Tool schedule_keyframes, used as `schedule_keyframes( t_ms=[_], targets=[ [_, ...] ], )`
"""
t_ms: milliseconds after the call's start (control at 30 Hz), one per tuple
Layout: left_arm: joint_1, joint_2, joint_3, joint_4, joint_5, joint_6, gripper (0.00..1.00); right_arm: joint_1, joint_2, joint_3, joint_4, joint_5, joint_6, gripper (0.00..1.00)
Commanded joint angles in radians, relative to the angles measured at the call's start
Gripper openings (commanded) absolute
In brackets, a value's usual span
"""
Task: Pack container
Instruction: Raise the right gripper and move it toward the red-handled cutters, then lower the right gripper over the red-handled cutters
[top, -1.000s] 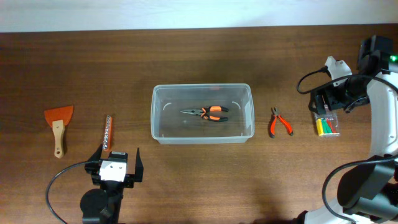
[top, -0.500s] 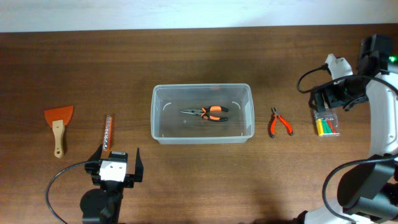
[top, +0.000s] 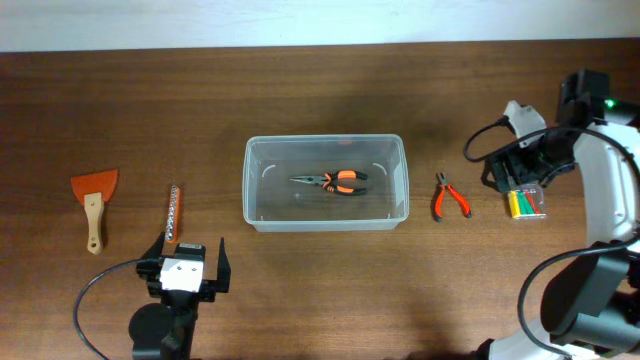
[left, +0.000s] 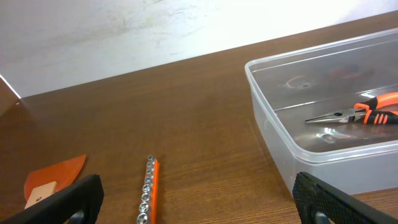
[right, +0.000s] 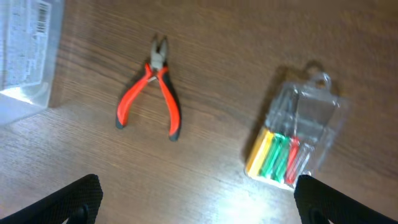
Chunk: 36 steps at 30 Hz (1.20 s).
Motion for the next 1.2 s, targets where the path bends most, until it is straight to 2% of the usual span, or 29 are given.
schedule_keyframes(
  t_ms=[0,100,367,1167],
  targets=[
    [0.005,-0.008,-0.005,0.001,0.010,-0.005,0.99,0.050,0.030,-0.003,0.014,-0.009,-0.034,0.99],
    [0.005,-0.008,-0.005,0.001,0.010,-0.005,0.99,0.084,0.065,-0.003,0.021,0.048,-0.034,0.99],
    [0.005,-0.008,-0.005,0.001,0.010,-0.005,0.99,0.093,0.143,-0.003,0.023,0.055,-0.029,0.99],
    [0.005,-0.008,-0.005,0.001,0.010,-0.005,0.99,0.099,0.227,-0.003,0.040,0.067,-0.019,0.99]
  ],
)
